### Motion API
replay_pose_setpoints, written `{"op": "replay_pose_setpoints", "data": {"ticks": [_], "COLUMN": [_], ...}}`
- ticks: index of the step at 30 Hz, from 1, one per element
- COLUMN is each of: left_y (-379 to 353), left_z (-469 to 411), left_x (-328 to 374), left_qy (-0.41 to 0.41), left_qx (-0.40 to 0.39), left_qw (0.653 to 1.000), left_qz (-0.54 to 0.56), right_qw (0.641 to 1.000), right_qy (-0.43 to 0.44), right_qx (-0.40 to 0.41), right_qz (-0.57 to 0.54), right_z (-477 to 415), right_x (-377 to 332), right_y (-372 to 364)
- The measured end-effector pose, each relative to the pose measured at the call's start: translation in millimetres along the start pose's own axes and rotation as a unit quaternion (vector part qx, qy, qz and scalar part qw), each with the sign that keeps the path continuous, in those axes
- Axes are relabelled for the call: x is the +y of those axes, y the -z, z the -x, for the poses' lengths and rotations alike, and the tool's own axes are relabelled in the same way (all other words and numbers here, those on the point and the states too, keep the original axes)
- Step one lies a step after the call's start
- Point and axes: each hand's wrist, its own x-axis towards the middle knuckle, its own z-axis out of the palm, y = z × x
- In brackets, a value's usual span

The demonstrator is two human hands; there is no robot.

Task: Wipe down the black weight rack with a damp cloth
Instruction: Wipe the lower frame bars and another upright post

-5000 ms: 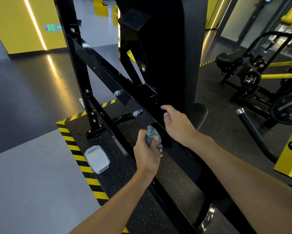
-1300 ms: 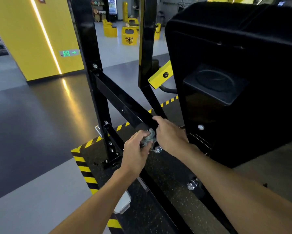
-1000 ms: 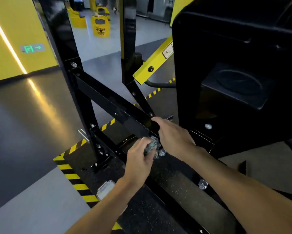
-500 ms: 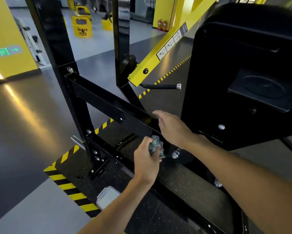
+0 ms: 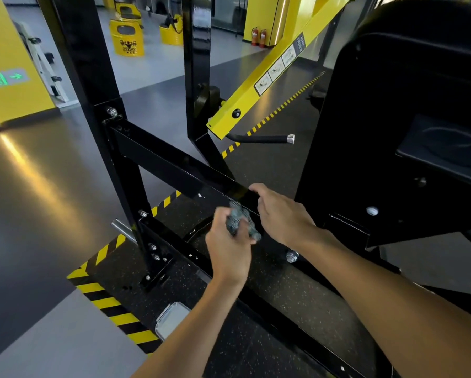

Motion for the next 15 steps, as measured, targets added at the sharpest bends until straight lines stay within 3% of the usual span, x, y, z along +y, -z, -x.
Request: {"op": "replay_pose_setpoints", "data": {"ticks": [3,7,10,12,15], "left_y": [-4.1,-2.3,-11.3,-9.3,0.9], "left_z": [12.0,-2.7,9.6,0.3,-17.0], "left_x": [-6.2,-9.1,-10.9,-18.2,-21.2], "left_qy": [-0.002,0.077,0.096,0.114,0.145], "left_qx": [-0.038,0.052,0.023,0.037,0.069], "left_qw": [0.999,0.996,0.995,0.993,0.987], "left_qz": [-0.024,-0.007,0.001,-0.010,-0.033], "right_qw": [1.000,1.000,0.998,0.994,0.995], "right_qy": [0.008,0.022,0.033,0.022,0.019], "right_qx": [0.003,-0.010,0.022,0.000,-0.052], "right_qz": [0.003,-0.010,-0.047,-0.110,-0.081], "right_z": [-1.1,-7.4,-29.9,-43.1,-48.7], "right_x": [2.3,2.7,-7.4,-14.8,-18.9], "right_y": [-3.5,-3.3,0.0,-0.5,-5.1]}}
